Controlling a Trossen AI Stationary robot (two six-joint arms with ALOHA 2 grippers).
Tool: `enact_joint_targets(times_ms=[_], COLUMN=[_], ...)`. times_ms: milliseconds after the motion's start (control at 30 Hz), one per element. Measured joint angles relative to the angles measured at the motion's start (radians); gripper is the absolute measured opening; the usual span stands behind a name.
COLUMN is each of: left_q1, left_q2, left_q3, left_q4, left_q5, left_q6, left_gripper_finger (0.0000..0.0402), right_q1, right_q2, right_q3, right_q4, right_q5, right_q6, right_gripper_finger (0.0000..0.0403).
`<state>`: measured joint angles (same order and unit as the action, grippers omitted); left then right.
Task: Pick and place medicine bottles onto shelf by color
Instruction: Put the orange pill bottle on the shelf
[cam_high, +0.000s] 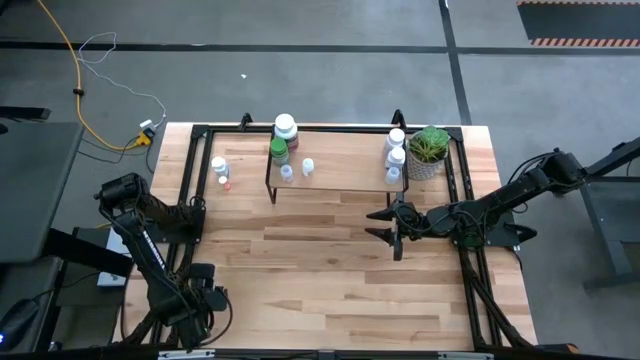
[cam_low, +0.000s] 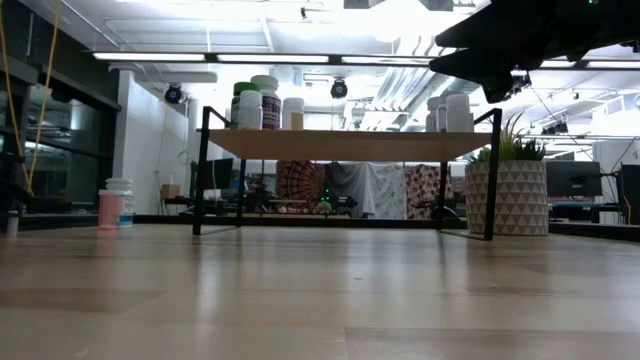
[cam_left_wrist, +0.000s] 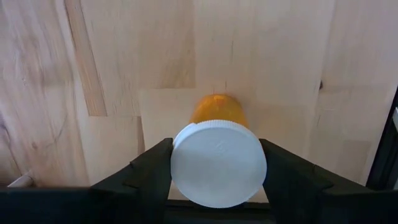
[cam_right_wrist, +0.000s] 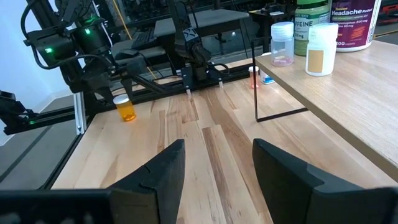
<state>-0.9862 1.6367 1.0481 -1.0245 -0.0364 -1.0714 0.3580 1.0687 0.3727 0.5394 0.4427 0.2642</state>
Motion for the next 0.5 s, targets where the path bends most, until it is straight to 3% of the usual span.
enact_joint_targets(times_ms=[267,500], left_q1=[0.09,0.313], left_q2=[-0.043,-0.106], left_q3=[0.0,0.107], left_q4=[-0.007,-0.158], left_q5=[0.059,0.054], left_q6=[0.11,0.28], left_gripper_finger=[0.0205,0.0205], right_q1=[0.0,0.0], right_q2=[0.0,0.0], right_q3=[0.0,0.0], right_q4=[0.0,0.002], right_q5=[0.0,0.0], right_q6=[0.0,0.0], right_gripper_finger=[0.0179,0.0179])
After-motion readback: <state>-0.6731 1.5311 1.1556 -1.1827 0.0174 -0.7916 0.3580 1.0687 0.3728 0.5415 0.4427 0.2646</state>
